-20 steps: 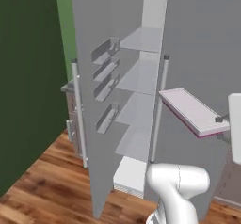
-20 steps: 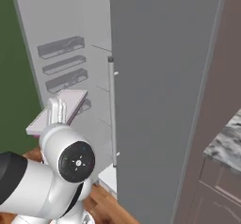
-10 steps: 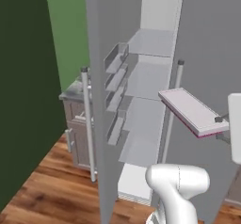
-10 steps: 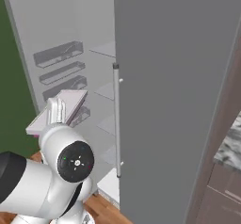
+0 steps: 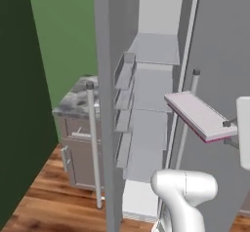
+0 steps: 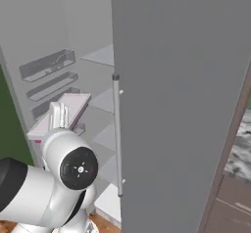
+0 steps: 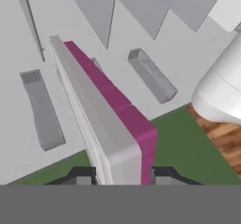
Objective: The ice cube tray has been filled with water. Take the tray and place it in the freezer to make ice. Close the freezer door after placing the tray.
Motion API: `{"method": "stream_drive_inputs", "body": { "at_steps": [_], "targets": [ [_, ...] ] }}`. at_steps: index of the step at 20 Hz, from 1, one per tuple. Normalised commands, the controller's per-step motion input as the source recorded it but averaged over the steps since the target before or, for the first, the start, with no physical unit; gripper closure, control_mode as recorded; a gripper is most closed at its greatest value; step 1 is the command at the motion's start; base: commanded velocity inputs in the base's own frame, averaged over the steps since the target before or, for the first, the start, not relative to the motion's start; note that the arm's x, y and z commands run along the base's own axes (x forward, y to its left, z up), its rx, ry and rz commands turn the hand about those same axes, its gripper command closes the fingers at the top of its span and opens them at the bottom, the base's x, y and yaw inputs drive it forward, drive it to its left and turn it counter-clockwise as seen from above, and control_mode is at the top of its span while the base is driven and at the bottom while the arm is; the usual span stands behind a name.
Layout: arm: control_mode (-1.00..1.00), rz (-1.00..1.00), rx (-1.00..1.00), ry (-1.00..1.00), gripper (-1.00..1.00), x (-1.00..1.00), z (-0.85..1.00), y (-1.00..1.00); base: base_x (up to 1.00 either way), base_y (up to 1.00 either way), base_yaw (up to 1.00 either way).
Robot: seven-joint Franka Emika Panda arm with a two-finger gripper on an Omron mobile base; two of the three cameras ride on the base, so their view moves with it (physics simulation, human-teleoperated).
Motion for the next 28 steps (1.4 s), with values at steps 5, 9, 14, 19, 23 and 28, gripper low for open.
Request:
{"method": "stream_drive_inputs", "body": {
  "at_steps": [5, 9, 14, 19, 23, 28],
  "targets": [
    [1.0, 0.0, 0.0, 0.0, 1.0, 0.0, 0.0, 0.0, 0.44, 0.23, -0.24],
    [1.0, 0.0, 0.0, 0.0, 1.0, 0.0, 0.0, 0.0, 0.29, 0.22, -0.25],
    [1.0, 0.0, 0.0, 0.0, 1.0, 0.0, 0.0, 0.0, 0.2, 0.21, -0.24],
    [1.0, 0.0, 0.0, 0.0, 1.0, 0.0, 0.0, 0.0, 0.16, 0.24, -0.22],
    [1.0, 0.0, 0.0, 0.0, 1.0, 0.0, 0.0, 0.0, 0.22, 0.29, -0.22],
    [1.0, 0.0, 0.0, 0.0, 1.0, 0.0, 0.0, 0.0, 0.24, 0.43, -0.18]
  ]
}}
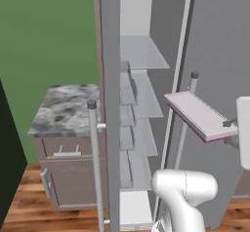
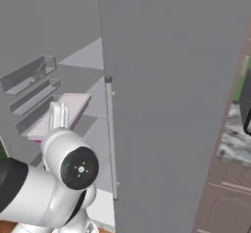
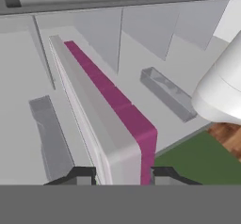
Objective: The ice cube tray has been filled with water. Take the tray and place it in the freezer to make ice. Close the freezer door after placing the tray.
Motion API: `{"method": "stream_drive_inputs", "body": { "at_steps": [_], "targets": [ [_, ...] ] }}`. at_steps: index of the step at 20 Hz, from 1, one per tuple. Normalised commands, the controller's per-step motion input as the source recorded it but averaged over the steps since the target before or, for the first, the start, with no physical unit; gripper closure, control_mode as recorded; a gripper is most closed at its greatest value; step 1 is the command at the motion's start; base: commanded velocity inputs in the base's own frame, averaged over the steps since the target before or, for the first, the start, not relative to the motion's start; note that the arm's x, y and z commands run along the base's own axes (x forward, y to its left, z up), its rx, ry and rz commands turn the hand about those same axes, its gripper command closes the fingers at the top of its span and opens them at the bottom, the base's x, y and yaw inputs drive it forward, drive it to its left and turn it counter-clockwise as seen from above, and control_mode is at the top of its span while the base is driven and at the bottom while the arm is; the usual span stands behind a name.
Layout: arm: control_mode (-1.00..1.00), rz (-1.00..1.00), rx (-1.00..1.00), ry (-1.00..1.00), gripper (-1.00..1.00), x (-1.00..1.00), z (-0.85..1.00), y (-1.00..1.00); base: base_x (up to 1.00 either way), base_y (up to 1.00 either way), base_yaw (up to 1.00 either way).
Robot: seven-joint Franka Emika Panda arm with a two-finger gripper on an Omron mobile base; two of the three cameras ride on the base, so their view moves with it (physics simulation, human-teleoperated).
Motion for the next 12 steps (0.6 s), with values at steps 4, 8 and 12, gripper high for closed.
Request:
{"method": "stream_drive_inputs", "body": {
  "at_steps": [4, 8, 12],
  "targets": [
    [1.0, 0.0, 0.0, 0.0, 1.0, 0.0, 0.0, 0.0, 0.17, 0.42, -0.16],
    [1.0, 0.0, 0.0, 0.0, 1.0, 0.0, 0.0, 0.0, 0.09, 0.11, -0.15],
    [1.0, 0.0, 0.0, 0.0, 1.0, 0.0, 0.0, 0.0, 0.1, 0.09, -0.12]
  ]
}}
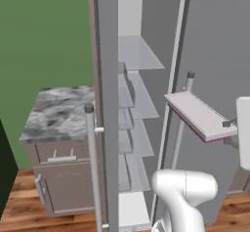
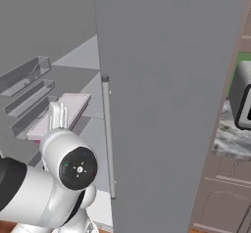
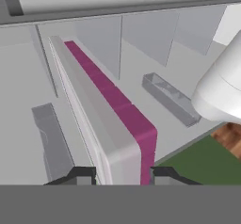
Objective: The ice cube tray has been filled with water. Take the tray and place it in the freezer to make ice. Close the freezer door after placing the tray.
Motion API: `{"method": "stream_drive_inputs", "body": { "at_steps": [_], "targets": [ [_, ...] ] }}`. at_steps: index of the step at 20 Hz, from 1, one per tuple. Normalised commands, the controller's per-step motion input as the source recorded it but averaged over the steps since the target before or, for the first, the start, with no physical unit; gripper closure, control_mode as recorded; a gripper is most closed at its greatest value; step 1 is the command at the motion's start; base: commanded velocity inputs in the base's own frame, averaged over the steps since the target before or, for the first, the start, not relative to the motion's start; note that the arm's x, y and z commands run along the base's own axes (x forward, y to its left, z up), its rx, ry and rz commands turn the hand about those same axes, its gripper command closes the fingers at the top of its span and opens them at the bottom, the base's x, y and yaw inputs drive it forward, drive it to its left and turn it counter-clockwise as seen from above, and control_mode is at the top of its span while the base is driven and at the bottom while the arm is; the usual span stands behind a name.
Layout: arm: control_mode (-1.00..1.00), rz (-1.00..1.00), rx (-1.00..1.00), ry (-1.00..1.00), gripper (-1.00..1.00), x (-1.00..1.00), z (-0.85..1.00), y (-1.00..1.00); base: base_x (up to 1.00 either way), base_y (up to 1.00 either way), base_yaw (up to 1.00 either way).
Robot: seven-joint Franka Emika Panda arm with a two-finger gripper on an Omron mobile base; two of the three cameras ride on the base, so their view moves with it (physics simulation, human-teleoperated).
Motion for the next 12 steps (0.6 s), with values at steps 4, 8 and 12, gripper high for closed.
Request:
{"method": "stream_drive_inputs", "body": {
  "at_steps": [4, 8, 12],
  "targets": [
    [1.0, 0.0, 0.0, 0.0, 1.0, 0.0, 0.0, 0.0, 0.11, 0.27, -0.08],
    [-1.0, 0.0, -0.01, 0.03, 1.0, 0.01, 0.0, 0.23, 0.0, 0.0, 0.0],
    [-1.0, 0.0, 0.0, 0.0, 1.0, 0.0, 0.0, 0.1, 0.0, 0.0, 0.0]
  ]
}}
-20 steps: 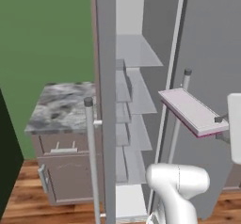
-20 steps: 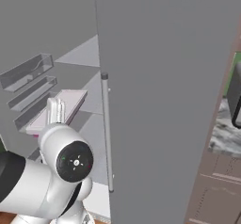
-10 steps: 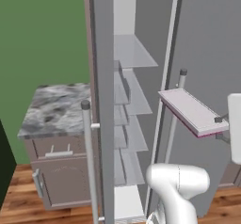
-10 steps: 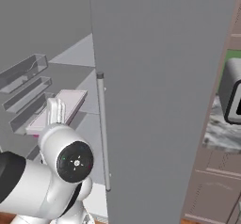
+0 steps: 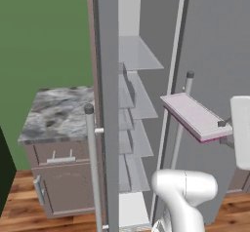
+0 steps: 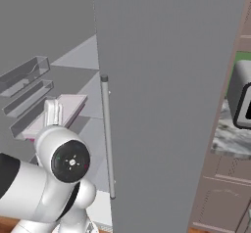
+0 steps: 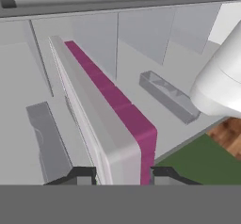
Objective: The ice cube tray has been filled with water. Take the tray and place it in the freezer to make ice. Close the freezer door after placing the tray.
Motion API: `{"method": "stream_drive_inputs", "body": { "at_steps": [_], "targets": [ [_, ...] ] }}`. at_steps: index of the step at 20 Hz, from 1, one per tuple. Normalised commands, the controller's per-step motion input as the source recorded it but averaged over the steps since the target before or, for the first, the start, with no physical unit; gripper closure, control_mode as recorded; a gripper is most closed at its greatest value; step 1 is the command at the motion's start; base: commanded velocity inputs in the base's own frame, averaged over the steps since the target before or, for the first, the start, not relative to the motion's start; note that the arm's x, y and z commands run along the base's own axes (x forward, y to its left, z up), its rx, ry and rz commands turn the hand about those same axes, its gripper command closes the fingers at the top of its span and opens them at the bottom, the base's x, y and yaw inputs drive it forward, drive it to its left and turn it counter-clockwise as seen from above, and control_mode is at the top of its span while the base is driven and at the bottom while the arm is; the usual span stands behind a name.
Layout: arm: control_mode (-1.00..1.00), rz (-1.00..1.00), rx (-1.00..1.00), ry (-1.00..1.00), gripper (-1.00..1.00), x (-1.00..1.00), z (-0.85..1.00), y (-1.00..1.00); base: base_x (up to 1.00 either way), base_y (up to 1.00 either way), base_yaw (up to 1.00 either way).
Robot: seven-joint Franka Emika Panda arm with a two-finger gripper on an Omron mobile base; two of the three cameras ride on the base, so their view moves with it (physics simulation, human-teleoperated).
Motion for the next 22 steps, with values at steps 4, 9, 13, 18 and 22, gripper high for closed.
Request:
{"method": "stream_drive_inputs", "body": {
  "at_steps": [4, 9, 13, 18, 22],
  "targets": [
    [-1.0, 0.0, 0.0, 0.0, 1.0, 0.0, 0.01, 0.01, 0.0, 0.0, 0.0],
    [-1.0, 0.0, 0.0, 0.0, 1.0, 0.0, 0.12, 0.0, 0.0, 0.0, 0.0],
    [-1.0, 0.0, 0.0, 0.0, 1.0, 0.0, 0.08, 0.03, 0.0, 0.0, 0.0],
    [-1.0, 0.0, 0.0, 0.0, 1.0, 0.0, 0.06, 0.07, 0.0, 0.0, 0.0],
    [-1.0, 0.0, 0.0, 0.0, 1.0, 0.0, 0.05, 0.12, 0.0, 0.0, 0.0]
  ]
}}
